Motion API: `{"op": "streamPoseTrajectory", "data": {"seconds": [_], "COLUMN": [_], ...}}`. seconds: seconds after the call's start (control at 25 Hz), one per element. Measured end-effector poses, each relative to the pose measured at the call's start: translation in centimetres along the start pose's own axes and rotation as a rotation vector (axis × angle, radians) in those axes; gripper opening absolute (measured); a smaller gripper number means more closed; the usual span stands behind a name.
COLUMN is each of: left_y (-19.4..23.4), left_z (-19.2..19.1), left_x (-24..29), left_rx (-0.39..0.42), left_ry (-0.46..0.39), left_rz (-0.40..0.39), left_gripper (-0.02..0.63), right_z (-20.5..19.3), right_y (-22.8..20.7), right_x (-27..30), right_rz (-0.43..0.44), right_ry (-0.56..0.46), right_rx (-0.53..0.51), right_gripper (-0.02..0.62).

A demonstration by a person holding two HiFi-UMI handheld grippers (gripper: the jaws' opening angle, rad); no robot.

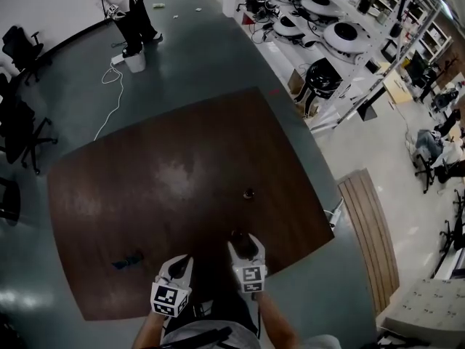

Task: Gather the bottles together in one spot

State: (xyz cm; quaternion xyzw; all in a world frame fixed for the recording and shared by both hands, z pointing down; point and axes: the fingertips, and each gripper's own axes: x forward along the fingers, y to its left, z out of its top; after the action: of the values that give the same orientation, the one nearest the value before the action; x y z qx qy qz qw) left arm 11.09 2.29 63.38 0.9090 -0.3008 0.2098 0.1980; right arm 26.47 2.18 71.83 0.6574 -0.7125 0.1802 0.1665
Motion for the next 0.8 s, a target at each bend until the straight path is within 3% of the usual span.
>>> {"op": "streamPoseTrajectory", "data": {"seconds": [0.28, 0.56, 0.8], "left_y": [0.5, 0.8, 1.1], "left_z": [-0.1, 0.1, 0.1], "left_x": [-0.1, -0.1, -0.2], "left_rx": [-0.011, -0.015, -0.020], "left_ry": [0.003, 0.001, -0.001], "left_rz": [0.022, 0.038, 0.051], "left_gripper": [0.000, 0.000, 0.000], "right_z": [0.5, 0.5, 0.6], "right_y": [-0.6, -0.7, -1.1], "right_x": [0.9, 1.1, 1.2], "right_rz": [-0.009, -0.003, -0.017], "right_ry": [-0.004, 0.002, 0.000], "right_rx": [0.001, -0.014, -0.029], "right_gripper": [0.255, 0.140, 0.130]}}
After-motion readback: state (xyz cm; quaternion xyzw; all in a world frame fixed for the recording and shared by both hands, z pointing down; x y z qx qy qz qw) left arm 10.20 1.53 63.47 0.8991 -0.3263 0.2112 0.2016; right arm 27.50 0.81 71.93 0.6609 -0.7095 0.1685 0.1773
